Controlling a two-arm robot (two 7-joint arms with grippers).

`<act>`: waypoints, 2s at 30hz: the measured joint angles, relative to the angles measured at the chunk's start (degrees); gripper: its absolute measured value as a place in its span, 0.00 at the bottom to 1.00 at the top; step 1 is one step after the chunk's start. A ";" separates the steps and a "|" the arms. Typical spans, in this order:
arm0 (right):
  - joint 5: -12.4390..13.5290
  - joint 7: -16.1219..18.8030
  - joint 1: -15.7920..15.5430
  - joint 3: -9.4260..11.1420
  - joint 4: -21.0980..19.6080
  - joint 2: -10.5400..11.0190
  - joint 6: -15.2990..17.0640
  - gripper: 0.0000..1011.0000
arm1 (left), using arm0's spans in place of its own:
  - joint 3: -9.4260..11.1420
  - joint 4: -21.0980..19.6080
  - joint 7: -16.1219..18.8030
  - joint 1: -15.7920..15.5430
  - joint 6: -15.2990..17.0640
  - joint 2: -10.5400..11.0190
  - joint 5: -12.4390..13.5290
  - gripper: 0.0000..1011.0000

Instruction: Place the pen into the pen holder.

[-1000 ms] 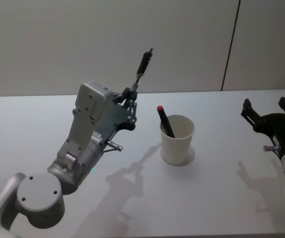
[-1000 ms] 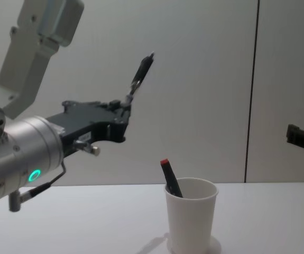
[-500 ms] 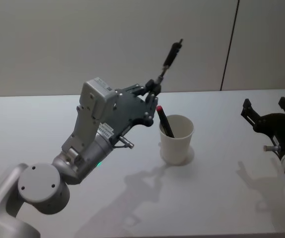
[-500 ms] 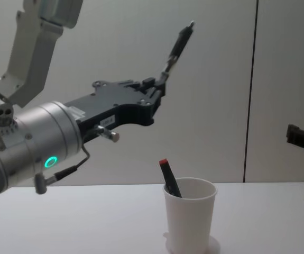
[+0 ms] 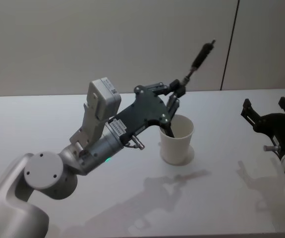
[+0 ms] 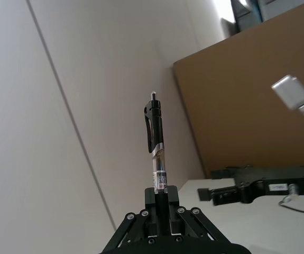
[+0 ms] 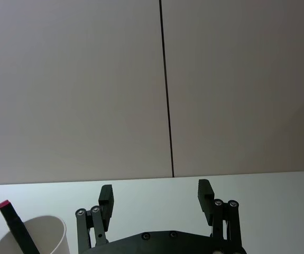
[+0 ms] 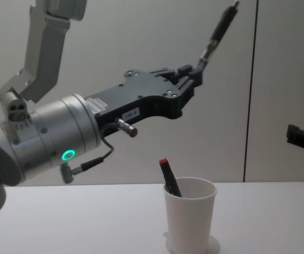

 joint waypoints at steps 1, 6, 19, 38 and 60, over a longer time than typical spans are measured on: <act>0.00 0.00 0.00 0.00 0.00 0.00 0.00 0.99 | 0.07 0.64 -1.44 -0.48 -0.58 -0.23 -0.44 0.13; 0.00 0.00 0.00 0.00 0.00 0.00 0.00 0.99 | 0.28 2.30 -4.53 -1.68 -1.90 -0.88 -1.37 0.13; 0.41 1.55 -0.59 0.24 -0.87 0.45 -0.66 0.99 | 0.59 4.73 -9.07 -3.47 -3.82 -1.77 -2.71 0.13; 4.10 7.15 -4.28 2.01 -6.65 3.48 -2.24 0.99 | 0.72 5.76 -10.98 -4.22 -4.63 -2.14 -3.30 0.13; 14.49 22.21 -7.11 3.83 -12.50 7.49 -5.15 0.99 | 0.74 5.99 -11.40 -4.37 -4.81 -2.23 -3.43 0.13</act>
